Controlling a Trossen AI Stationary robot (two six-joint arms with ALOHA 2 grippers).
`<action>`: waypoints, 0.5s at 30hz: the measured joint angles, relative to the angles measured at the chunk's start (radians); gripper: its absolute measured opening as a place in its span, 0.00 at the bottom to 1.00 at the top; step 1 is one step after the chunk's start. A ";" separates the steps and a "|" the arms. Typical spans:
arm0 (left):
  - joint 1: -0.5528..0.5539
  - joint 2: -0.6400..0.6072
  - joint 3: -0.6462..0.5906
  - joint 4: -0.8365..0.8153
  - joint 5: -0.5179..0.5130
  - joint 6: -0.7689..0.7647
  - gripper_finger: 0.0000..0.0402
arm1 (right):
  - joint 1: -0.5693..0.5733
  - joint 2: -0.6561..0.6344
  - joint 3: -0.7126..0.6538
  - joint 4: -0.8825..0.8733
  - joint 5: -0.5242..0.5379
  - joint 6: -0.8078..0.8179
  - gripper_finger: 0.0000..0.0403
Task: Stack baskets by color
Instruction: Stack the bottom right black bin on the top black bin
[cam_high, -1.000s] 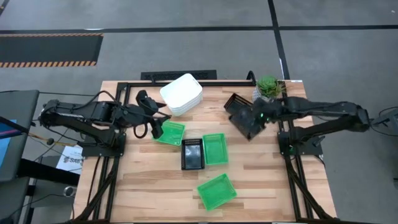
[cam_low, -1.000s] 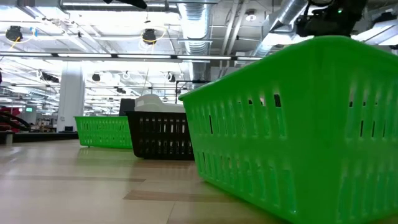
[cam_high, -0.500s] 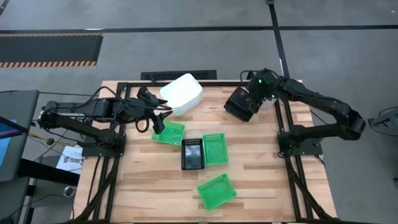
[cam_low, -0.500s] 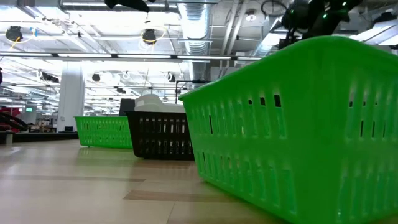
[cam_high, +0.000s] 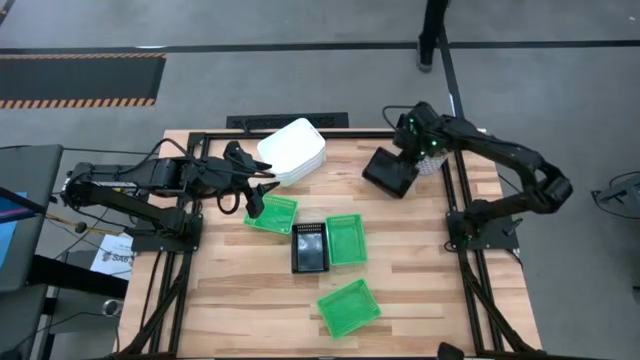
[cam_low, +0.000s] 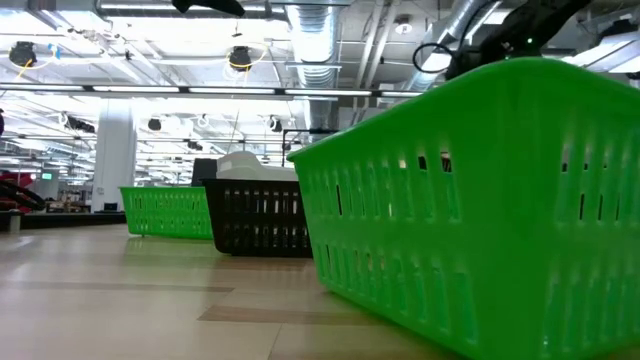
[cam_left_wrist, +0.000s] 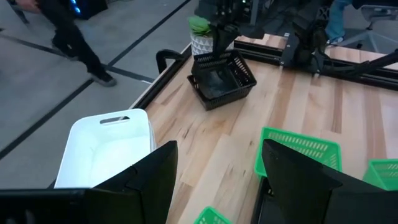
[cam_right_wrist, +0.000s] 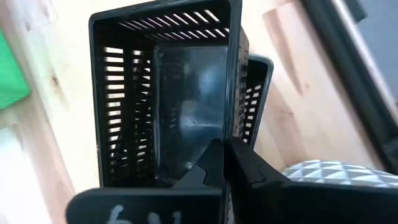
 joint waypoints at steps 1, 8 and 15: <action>0.000 0.000 0.000 0.000 0.000 0.000 0.56 | -0.001 0.007 0.000 -0.003 -0.011 -0.005 0.04; 0.000 0.000 0.000 0.000 0.000 0.001 0.56 | -0.008 0.046 0.000 -0.012 -0.040 0.017 0.05; 0.000 0.000 0.000 0.000 -0.001 0.001 0.56 | -0.008 0.084 0.001 -0.008 -0.039 0.033 0.23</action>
